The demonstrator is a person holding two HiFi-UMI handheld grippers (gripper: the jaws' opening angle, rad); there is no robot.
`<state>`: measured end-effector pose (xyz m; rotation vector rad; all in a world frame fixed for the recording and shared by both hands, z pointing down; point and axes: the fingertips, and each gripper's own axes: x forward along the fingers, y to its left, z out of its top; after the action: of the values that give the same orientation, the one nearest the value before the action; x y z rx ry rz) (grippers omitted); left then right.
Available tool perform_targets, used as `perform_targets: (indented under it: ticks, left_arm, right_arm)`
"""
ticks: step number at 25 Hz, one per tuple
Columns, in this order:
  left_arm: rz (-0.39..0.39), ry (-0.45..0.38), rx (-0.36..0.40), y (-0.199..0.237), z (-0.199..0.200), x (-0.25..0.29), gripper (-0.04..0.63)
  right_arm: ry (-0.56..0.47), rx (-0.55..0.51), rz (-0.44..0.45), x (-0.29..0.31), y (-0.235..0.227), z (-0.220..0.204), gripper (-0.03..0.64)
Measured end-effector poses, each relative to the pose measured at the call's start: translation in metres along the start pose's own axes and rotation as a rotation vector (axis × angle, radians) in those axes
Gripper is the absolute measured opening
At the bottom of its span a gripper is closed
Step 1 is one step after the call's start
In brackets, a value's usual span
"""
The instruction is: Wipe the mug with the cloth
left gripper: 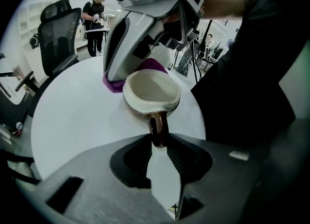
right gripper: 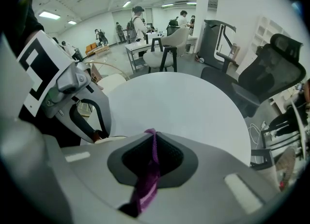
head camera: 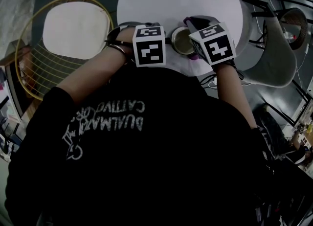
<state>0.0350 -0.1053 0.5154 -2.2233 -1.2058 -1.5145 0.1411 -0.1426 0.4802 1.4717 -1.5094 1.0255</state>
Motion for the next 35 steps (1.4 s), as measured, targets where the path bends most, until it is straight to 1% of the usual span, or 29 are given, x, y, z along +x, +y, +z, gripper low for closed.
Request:
perform_targets:
  ticks: [11, 25, 35]
  left_arm:
    - [0.002, -0.013, -0.029, 0.001, 0.001, -0.001, 0.098]
    - [0.012, -0.011, -0.042, 0.004, 0.003, -0.001, 0.097]
    - [0.018, -0.004, -0.059, 0.004, 0.002, -0.003, 0.095]
  right_arm:
    - [-0.025, 0.002, 0.001, 0.0, 0.005, 0.006, 0.008]
    - [-0.063, -0.014, 0.015, 0.001, 0.014, 0.012, 0.008]
    - [-0.067, -0.025, 0.025, -0.001, 0.018, 0.015, 0.009]
